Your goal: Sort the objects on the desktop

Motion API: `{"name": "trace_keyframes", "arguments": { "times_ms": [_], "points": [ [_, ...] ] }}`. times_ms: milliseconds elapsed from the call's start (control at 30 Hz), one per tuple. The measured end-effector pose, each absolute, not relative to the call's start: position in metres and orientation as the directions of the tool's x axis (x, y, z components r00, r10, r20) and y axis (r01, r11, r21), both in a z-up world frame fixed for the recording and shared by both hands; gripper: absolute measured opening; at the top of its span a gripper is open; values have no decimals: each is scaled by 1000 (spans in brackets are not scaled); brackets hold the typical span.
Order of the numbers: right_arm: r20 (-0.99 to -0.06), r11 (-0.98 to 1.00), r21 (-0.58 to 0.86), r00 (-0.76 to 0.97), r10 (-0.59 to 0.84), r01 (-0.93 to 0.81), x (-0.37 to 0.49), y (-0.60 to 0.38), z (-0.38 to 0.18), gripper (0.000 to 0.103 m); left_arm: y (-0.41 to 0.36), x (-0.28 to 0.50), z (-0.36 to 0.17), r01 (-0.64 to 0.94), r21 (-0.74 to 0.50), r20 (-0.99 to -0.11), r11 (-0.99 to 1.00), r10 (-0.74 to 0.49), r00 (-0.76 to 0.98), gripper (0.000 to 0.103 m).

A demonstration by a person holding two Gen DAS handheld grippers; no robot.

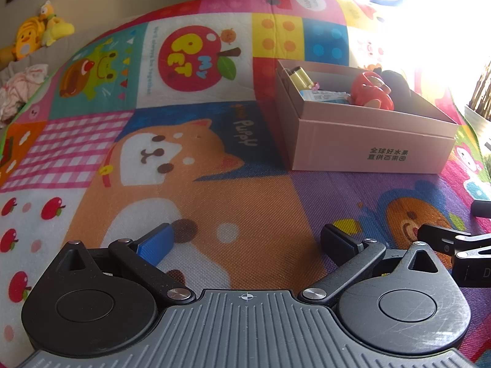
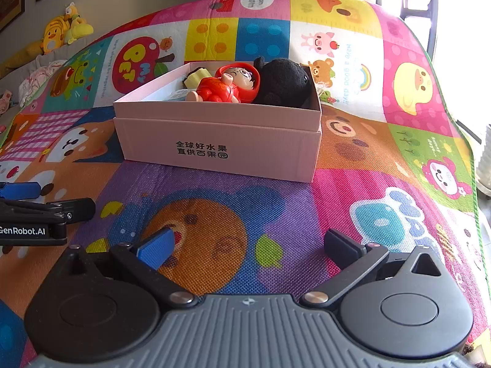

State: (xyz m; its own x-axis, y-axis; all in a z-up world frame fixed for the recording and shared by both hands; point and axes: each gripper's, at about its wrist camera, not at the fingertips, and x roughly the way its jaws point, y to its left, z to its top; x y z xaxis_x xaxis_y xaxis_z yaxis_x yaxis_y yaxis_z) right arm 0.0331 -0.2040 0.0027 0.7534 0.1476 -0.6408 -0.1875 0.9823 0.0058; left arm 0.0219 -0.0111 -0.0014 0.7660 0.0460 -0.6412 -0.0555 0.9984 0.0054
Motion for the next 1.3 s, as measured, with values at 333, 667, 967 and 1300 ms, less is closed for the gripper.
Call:
{"name": "trace_keyframes", "arguments": {
  "times_ms": [333,667,967,1300],
  "points": [
    [-641,982,4,754,147,-187,33,-203,3,103,-11,22,-1,-55,5,-641,998,46,766,103],
    [-641,982,1,754,144,-187,32,-201,3,103,-11,22,-1,-56,5,-641,998,46,766,103],
    [-641,983,3,754,145,-186,32,-201,2,103,-12,22,-1,-56,4,-641,998,45,766,103],
    [-641,982,3,754,145,-186,32,-201,2,103,-12,22,-1,-56,5,-641,998,46,766,103]
  ]
}}
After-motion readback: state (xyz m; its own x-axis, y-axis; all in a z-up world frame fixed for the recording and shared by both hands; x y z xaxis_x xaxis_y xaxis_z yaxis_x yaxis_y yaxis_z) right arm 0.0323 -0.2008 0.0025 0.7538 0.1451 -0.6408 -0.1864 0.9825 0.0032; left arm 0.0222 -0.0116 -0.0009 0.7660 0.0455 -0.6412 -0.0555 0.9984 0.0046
